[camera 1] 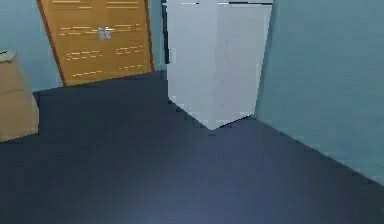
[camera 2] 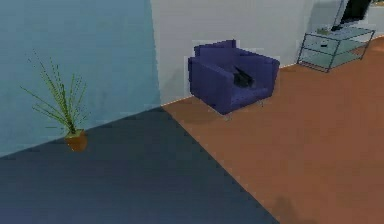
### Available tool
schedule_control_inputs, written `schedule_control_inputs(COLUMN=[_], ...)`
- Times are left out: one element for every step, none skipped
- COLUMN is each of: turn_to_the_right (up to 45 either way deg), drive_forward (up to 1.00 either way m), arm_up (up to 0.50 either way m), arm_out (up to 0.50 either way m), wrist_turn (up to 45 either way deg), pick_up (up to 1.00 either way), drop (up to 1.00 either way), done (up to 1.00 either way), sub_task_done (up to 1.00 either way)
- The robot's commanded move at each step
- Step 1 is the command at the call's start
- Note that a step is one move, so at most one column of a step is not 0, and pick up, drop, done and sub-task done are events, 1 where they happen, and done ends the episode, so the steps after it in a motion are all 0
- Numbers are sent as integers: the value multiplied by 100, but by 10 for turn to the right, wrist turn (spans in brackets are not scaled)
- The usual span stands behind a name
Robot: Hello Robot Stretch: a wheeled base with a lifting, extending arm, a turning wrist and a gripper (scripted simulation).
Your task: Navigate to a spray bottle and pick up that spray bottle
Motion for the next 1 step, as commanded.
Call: schedule_control_inputs(turn_to_the_right=[150], drive_forward=[0], arm_up=[0], arm_out=[0], wrist_turn=[0], pick_up=[0], drop=[0], done=[0], sub_task_done=[0])
